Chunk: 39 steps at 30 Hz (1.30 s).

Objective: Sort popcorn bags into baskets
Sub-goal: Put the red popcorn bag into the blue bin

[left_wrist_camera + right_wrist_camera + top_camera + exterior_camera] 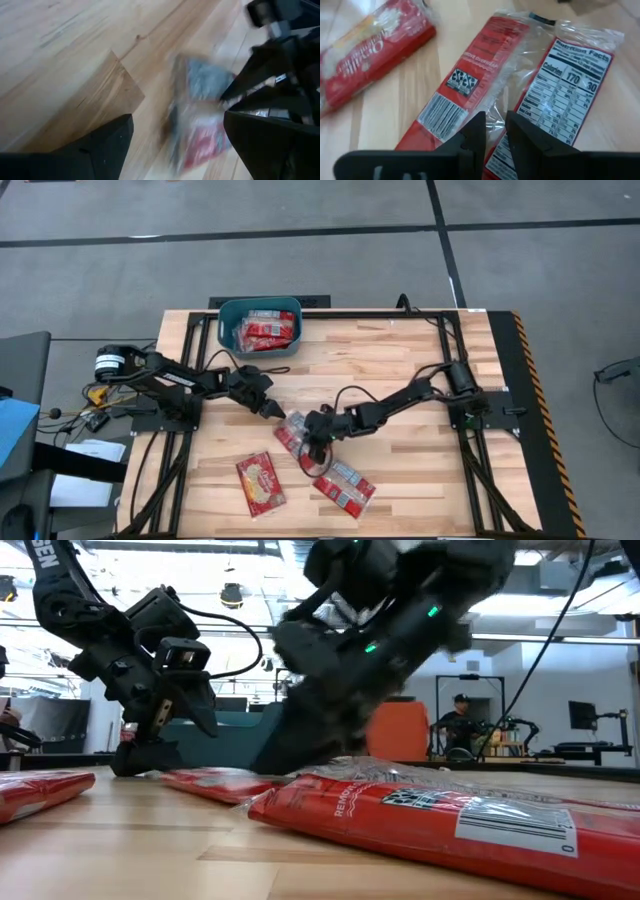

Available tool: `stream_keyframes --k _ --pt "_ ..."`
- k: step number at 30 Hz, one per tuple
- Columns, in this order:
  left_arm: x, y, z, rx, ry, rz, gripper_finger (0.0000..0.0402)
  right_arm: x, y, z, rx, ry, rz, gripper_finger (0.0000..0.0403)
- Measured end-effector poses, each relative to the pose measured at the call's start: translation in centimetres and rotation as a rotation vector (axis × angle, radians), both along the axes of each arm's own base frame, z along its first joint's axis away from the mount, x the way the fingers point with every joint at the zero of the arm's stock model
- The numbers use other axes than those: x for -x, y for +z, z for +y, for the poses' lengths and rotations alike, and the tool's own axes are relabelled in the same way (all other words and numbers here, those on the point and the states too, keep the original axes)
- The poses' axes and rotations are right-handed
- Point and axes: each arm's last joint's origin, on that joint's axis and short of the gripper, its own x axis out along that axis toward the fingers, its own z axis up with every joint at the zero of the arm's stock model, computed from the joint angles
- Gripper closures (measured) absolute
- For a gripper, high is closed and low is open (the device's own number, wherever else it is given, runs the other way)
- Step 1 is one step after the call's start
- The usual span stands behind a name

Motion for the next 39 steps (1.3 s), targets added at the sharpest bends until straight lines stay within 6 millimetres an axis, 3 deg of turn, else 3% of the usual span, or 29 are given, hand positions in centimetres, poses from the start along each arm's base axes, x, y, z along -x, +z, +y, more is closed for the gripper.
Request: stream_keyframes --k 5,16,24,31,35,39 --pt "0.0 0.0 0.0 0.008 0.007 -0.001 0.0090 -1.0 -0.9 -1.5 -0.018 -0.012 -0.060 0.0296" --pt "0.0 0.0 0.0 0.014 0.003 0.020 0.0090 -1.9 -0.5 -5.6 0.010 -0.058 -0.113 0.0296" --pt "0.0 0.0 0.0 -0.005 0.000 0.023 0.0091 -2.3 2.5 -3.5 0.069 -0.018 -0.092 0.0296" --pt "0.0 -0.1 0.0 -0.012 0.003 0.023 0.0091 -1.0 2.2 -0.3 0.158 -0.054 0.074 0.0296" --pt "0.0 -0.1 0.0 -0.017 0.006 0.022 0.0091 -0.5 1.8 0.1 0.198 -0.085 0.120 0.0296" --pt "0.0 -0.1 0.0 -0.017 0.014 0.020 0.0091 -0.7 1.8 -0.9 0.204 -0.114 0.115 0.0296"
